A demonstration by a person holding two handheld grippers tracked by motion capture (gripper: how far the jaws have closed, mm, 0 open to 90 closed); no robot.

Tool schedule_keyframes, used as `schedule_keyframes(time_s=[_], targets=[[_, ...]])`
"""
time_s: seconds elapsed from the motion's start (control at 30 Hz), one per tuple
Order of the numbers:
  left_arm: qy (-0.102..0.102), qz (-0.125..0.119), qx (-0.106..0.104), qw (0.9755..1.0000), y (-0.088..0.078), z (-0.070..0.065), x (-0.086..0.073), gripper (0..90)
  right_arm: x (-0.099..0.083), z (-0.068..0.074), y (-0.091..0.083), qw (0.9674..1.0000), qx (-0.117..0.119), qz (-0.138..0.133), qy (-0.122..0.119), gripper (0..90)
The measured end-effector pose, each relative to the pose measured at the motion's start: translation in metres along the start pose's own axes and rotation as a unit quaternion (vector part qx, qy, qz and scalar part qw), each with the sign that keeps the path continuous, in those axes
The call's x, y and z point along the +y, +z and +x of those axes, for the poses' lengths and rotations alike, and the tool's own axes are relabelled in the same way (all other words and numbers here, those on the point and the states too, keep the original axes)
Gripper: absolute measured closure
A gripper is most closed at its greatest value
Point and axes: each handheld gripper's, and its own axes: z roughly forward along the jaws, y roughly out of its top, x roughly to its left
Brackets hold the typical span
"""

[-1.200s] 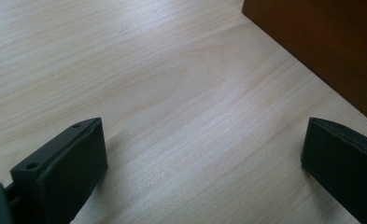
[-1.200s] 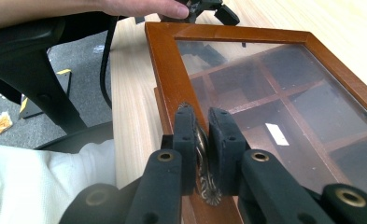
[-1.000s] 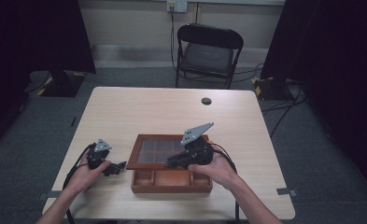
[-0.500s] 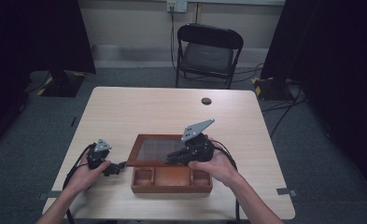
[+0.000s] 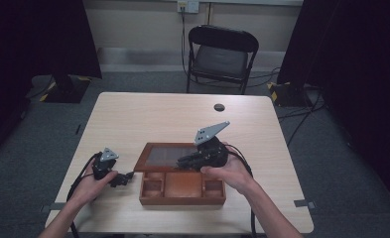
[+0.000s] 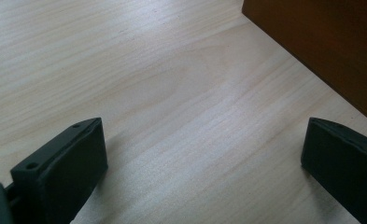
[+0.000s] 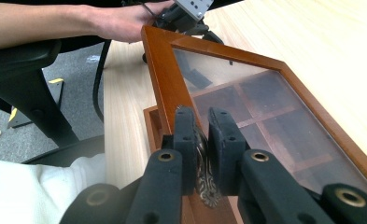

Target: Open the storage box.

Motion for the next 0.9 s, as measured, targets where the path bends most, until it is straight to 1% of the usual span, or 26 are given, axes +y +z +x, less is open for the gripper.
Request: schedule_keyframes(time_s=[0.27,0.43,0.9], targets=[[-0.003,-0.001,-0.001,1.0000,0.0002,-0.0003,-0.0001,0.0,0.0035,-0.0020,-0.0020,1.0000,-0.002,-0.002,0.000,82.6],[0.002,0.002,0.000,1.0000,-0.0002,0.0003,0.0001,0.0,0.0049,-0.0025,-0.0029,1.0000,-0.003,-0.003,-0.001,82.6],[0.002,0.002,0.000,1.0000,-0.0002,0.0003,0.0001,0.0,0.0100,-0.0045,-0.0053,1.0000,-0.008,-0.003,-0.005,82.7]])
